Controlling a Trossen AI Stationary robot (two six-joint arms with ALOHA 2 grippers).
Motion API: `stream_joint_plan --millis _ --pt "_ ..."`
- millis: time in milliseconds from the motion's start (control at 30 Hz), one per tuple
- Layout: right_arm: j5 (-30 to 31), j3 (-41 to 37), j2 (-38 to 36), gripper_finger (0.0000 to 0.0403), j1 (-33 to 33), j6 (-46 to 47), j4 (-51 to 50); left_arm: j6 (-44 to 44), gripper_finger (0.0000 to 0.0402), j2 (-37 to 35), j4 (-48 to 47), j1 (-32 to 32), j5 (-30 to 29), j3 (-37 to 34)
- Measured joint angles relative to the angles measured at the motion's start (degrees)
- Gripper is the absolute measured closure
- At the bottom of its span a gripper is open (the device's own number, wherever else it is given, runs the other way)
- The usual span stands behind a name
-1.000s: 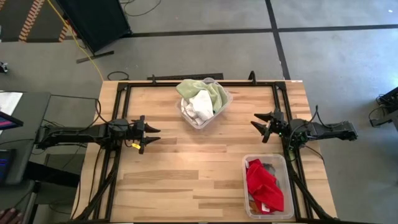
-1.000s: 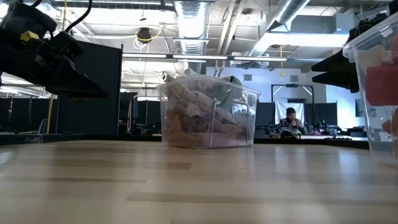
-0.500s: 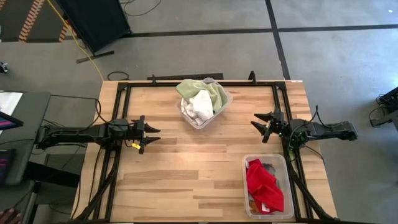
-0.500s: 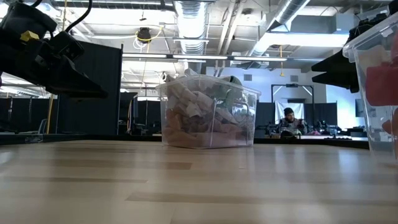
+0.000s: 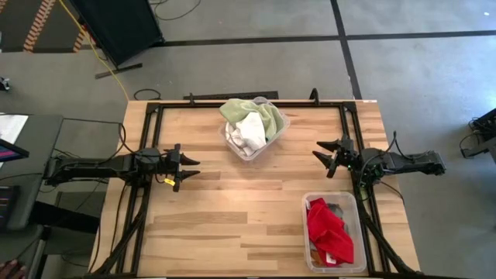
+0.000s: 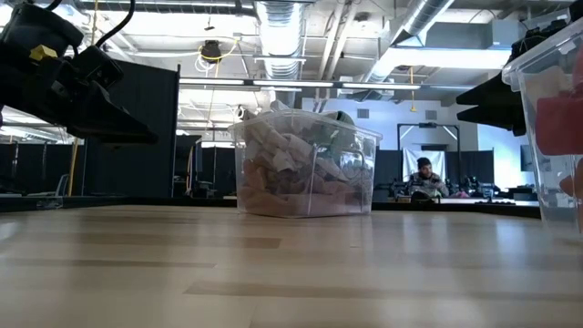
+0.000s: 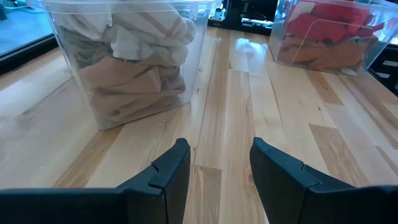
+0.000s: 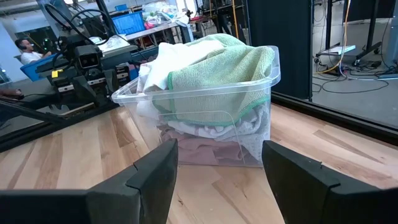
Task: Sort towels by color in basket
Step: Return to Home Position
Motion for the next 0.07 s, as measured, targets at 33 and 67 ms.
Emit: stream_joint_plan --millis 33,67 --pt "0.00 0.00 0.00 0.0143 0.01 0.02 0.00 0.00 0.0242 0.00 0.00 0.00 0.00 0.00" --pt "0.00 0.00 0.00 0.0143 0.00 0.02 0.00 0.00 0.0242 -0.01 0.00 0.00 -0.02 0.00"
